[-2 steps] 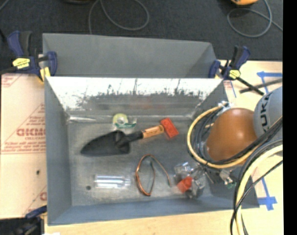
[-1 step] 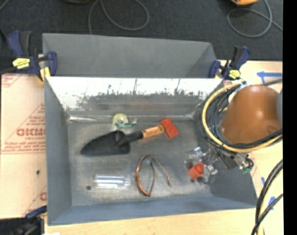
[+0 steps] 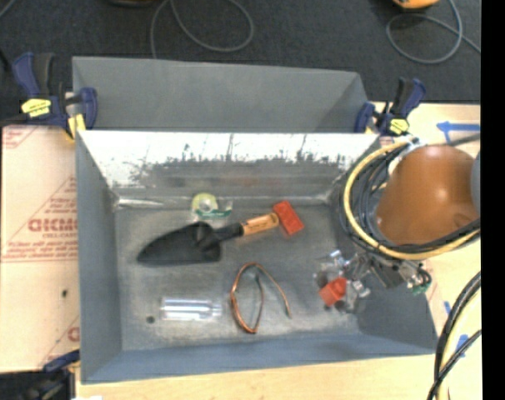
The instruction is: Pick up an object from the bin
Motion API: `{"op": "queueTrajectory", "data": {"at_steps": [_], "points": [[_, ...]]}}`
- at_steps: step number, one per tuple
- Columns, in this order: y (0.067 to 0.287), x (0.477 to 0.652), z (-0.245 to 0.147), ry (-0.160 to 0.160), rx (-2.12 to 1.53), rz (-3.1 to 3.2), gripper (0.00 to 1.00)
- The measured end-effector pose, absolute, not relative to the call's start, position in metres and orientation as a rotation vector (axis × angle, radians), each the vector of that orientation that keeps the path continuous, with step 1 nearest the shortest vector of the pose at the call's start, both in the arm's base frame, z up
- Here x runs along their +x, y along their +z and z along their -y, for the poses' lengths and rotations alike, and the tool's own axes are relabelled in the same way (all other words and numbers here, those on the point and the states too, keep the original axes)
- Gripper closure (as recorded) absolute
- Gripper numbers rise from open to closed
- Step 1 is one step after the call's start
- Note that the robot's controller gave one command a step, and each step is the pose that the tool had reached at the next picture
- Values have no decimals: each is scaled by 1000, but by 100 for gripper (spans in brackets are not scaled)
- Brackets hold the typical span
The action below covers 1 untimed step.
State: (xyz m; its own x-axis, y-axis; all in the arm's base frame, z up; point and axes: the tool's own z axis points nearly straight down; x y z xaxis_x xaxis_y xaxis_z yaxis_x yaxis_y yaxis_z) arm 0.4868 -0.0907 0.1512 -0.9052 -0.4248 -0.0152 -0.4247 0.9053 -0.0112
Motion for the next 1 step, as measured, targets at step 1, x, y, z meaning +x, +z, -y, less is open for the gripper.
{"op": "queueTrajectory", "data": {"at_steps": [1], "points": [[309,491,86,-16,-657,-3046,100]]}}
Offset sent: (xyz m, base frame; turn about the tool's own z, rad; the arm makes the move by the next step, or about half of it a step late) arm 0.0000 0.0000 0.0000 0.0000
